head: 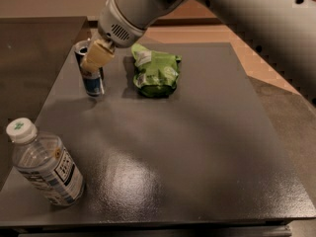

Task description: Move redbull can near blue plastic bottle

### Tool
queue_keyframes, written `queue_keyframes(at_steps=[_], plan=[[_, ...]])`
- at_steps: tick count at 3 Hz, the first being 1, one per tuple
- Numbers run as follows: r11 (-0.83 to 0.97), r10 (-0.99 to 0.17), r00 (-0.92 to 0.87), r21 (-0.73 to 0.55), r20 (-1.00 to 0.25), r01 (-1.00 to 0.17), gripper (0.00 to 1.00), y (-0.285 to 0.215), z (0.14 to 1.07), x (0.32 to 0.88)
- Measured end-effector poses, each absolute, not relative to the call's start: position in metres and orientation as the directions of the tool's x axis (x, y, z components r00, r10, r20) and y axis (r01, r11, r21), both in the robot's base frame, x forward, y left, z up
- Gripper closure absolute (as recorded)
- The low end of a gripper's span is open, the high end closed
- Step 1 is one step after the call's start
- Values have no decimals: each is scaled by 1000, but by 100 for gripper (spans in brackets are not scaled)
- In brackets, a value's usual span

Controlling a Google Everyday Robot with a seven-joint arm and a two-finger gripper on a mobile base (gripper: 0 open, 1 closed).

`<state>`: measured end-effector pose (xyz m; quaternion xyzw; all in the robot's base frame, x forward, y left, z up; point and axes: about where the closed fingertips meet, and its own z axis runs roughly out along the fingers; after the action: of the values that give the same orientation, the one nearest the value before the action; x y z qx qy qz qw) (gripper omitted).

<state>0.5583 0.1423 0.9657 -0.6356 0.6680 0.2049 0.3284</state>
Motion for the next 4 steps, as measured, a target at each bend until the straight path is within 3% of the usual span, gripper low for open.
queue_keyframes(at_steps=[4], plan=[[-149, -734, 184, -109, -653, -983, 100, 61, 936, 462]])
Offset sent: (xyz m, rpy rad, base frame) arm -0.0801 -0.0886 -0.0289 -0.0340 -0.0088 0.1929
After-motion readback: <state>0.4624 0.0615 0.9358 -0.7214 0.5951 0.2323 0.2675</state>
